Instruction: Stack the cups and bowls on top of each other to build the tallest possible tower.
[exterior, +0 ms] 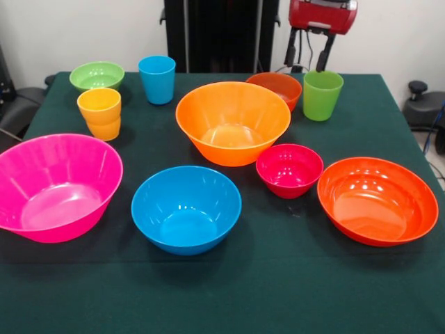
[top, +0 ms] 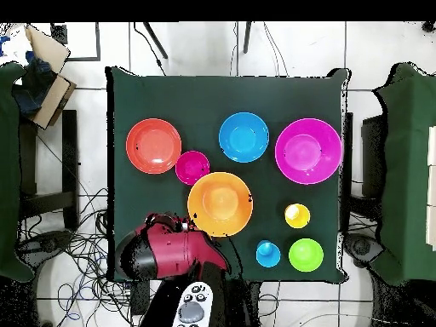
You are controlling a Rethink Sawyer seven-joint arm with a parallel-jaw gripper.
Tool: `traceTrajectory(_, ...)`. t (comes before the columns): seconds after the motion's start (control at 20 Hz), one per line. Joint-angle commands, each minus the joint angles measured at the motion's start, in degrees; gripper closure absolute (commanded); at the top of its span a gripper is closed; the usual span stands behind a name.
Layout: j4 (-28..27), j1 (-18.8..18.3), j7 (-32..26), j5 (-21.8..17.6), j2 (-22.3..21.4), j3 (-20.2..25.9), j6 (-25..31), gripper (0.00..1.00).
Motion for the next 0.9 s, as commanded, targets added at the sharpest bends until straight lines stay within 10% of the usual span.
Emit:
traceTrajectory(0.05,3.20,0.59,7.30,-1.44,1.83,3.85,-4.78,0.00)
traceTrajectory(0.9,-1.67,3.51,6.91,-0.64,9.56,0.31,-9.21,0.00)
